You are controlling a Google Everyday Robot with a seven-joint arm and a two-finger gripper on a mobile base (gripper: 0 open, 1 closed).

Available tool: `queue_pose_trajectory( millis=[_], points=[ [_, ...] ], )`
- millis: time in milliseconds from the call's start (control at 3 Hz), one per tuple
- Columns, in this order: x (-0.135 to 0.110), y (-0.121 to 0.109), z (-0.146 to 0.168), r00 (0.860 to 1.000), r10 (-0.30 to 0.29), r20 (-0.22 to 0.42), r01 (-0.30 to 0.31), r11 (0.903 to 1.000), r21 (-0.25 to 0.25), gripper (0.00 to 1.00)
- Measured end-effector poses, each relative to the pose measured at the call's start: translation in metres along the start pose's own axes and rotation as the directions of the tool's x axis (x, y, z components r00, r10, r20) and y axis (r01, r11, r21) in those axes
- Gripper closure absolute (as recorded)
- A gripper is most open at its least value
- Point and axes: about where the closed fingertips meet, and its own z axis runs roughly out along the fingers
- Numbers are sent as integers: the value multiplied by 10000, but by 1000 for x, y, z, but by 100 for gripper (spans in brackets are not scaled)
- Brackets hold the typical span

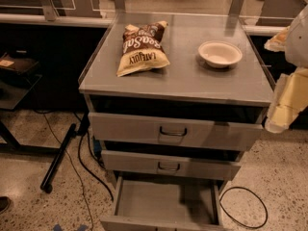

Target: Close bottom drawer

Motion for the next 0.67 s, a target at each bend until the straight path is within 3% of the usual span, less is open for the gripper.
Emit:
queue_pose_trajectory(
  millis=[333, 667],
  points=[
    [0, 0, 0, 10000, 0, 0, 0, 10000, 0, 0],
    [0, 0, 0, 10000, 0, 0, 0, 10000, 1, 12]
  ],
)
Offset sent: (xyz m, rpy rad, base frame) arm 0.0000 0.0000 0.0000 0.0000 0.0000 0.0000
